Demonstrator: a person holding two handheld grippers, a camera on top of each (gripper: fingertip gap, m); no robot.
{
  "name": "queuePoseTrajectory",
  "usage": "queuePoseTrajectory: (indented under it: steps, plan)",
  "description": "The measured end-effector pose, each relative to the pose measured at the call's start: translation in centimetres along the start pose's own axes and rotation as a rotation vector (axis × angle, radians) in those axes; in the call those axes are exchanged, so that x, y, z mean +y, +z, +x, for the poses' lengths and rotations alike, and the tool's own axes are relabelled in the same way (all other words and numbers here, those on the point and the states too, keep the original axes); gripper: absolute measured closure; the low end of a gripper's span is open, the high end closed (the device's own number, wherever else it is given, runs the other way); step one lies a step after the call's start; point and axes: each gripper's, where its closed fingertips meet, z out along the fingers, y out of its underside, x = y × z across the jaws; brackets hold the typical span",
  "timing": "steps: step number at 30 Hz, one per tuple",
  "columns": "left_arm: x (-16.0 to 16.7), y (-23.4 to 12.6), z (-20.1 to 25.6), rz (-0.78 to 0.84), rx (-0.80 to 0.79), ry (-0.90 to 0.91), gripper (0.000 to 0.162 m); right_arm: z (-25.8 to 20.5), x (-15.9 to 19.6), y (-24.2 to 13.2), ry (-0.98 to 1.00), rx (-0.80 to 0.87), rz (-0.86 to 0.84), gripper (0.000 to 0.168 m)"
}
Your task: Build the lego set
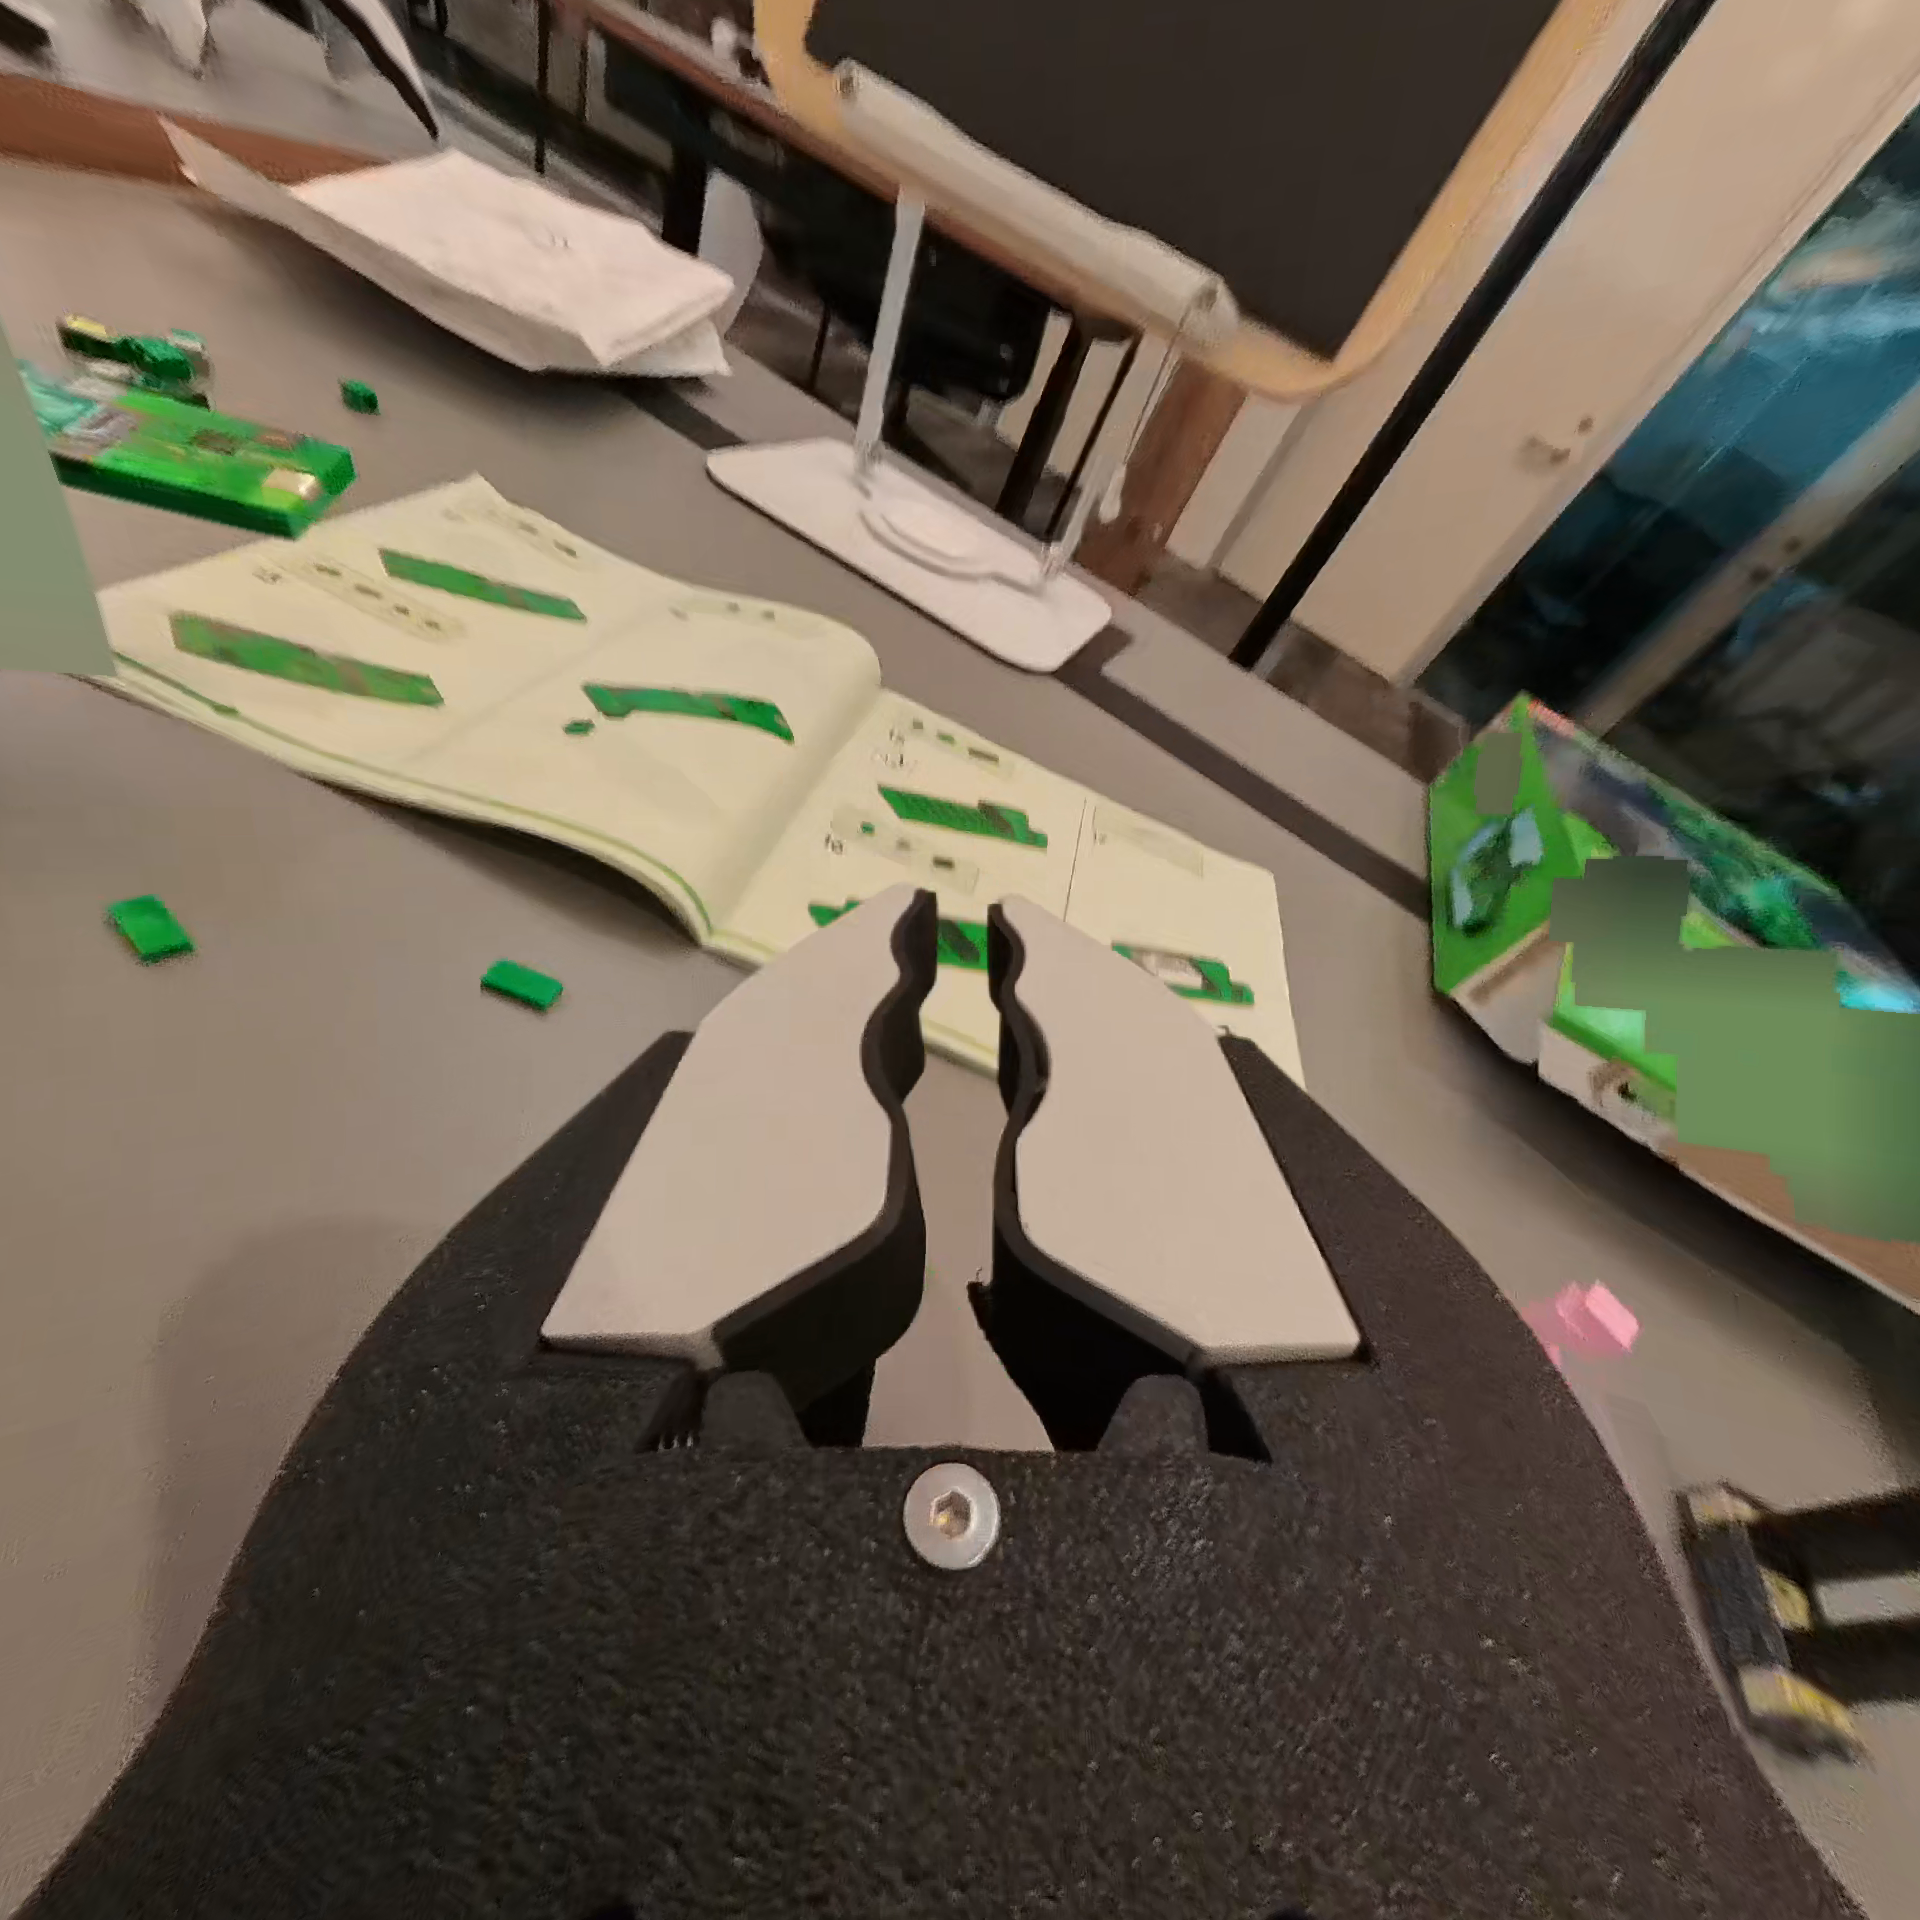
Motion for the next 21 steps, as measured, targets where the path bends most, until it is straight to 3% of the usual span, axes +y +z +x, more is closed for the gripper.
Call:
queuePoseTrajectory:
  steps: [2,4,7,11,17,21]
  plan:
    - [0.1,0.1,0.3,-0.008,0.003,0.021,0.127,-0.4,1.3,-0.6,0.024,-0.076,-0.082,0.164]
    - [0.1,0.3,0.9,-0.015,0.032,0.049,0.127,-3.3,2.6,-0.9,0.034,-0.280,-0.177,0.163]
    - [0.2,0.6,2.8,-0.024,0.140,0.097,0.127,-7.8,3.7,-0.8,-0.072,-0.528,-0.264,0.153]
    - [0.8,0.7,4.2,-0.062,0.233,0.130,0.127,-9.6,4.2,0.7,-0.328,-0.681,-0.284,0.148]
    - [0.8,0.3,4.6,-0.060,0.307,0.090,0.127,-10.2,3.9,2.2,-0.410,-0.934,-0.374,0.149]
    - [0.9,0.3,4.7,-0.069,0.318,0.092,0.127,-10.7,3.6,2.7,-0.404,-1.043,-0.406,0.158]
